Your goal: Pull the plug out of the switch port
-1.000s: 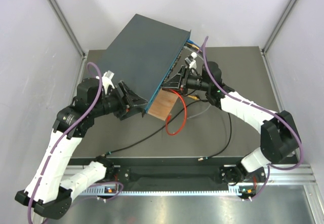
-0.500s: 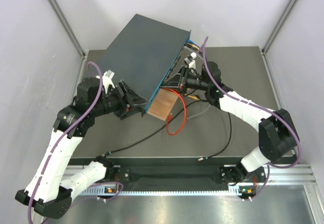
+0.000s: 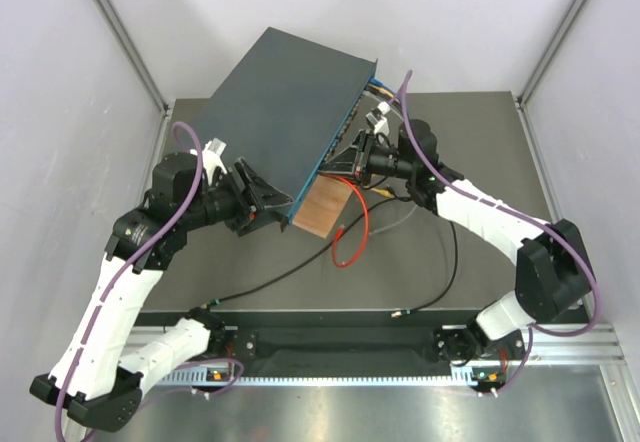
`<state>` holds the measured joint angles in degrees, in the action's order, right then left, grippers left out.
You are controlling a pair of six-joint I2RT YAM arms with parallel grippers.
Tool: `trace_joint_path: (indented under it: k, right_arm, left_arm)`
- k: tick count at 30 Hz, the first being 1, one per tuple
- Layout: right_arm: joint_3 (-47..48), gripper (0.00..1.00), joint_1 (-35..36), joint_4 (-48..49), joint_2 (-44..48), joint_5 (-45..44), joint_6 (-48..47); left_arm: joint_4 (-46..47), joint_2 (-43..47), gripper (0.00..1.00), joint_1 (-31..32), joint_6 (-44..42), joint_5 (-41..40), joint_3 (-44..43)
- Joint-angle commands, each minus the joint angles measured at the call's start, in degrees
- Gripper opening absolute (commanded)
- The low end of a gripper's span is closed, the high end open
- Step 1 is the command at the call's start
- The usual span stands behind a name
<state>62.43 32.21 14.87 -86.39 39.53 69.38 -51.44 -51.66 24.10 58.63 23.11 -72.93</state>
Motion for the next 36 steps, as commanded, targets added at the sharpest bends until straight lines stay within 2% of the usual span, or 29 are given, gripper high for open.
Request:
trace_joint_path:
  k: [1,4,6,7,9,12,15,16,18,19,20,21,22,23,24,26,36]
  right_arm:
    - [-1.16,0.0,-0.21,-0.64,4.55,0.29,-2.94]
    - [-3.45,0.0,-0.21,0.75,4.65,2.91,-2.07]
    - [-7.66,0.0,-0.48,9.24,5.7,3.2,3.98]
    - [-8.55,0.0,-1.0,10.51,6.84,2.93,4.87]
    - [-11.88,0.0,-1.53,23.23,6.15,4.24,12.32]
    - [-12.34,0.0,-1.53,33.44,3.07,5.38,19.99]
    - [-8.39,0.0,-1.62,30.32,2.19,6.17,17.55]
    - [-6.64,0.0,-1.62,19.16,2.89,6.26,13.97]
    - [-1.19,0.0,-1.36,6.64,4.2,5.48,1.33]
    - [0.39,0.0,-1.36,-4.22,4.65,4.17,-2.81]
    - [3.54,0.0,-1.36,-9.98,5.0,1.72,-9.99]
    - [4.96,0.01,-1.27,-13.95,5.09,1.08,-12.67]
    - [5.15,0.05,-1.27,-14.26,5.26,1.16,-13.65]
    - [4.28,0.19,-1.27,-12.0,5.44,2.12,-12.44]
    - [3.58,0.27,-1.27,-9.8,5.18,3.18,-10.87]
    - [2.6,0.29,-1.18,-5.23,4.39,4.5,-7.43]
    - [2.96,0.33,-0.04,4.0,0.35,5.65,-0.4]
  left_arm:
    - [2.13,0.51,0.71,0.16,0.08,0.09,0.33]
    - [2.13,0.42,0.71,0.25,-0.01,0.09,0.24]
    - [2.13,0.33,0.71,0.16,-0.18,0.18,0.07]
    - [2.13,0.16,0.71,0.25,-0.18,0.26,0.15]
    - [2.13,0.15,0.71,0.16,-0.27,0.09,0.15]
    - [2.66,0.24,0.71,0.25,-0.1,0.26,0.42]
    - [2.31,0.24,0.71,0.25,-0.1,0.09,0.15]
    - [2.4,0.33,0.71,0.25,-0.01,0.18,0.33]
    - [2.49,0.42,0.71,0.16,0.08,0.18,0.42]
    - [2.31,0.59,0.71,0.25,0.17,0.09,0.33]
    - [2.22,0.68,0.71,0.25,0.17,0.0,0.33]
    - [2.22,0.68,0.71,0.25,0.25,0.0,0.33]
    - [2.22,0.77,0.71,0.25,0.34,-0.09,0.42]
    - [2.22,0.86,0.71,0.16,0.43,0.09,0.42]
    - [2.13,0.86,0.71,0.25,0.52,0.26,0.5]
    - [2.31,0.77,0.71,0.25,0.52,0.35,0.68]
    - [2.49,0.42,0.71,0.25,0.52,0.7,0.33]
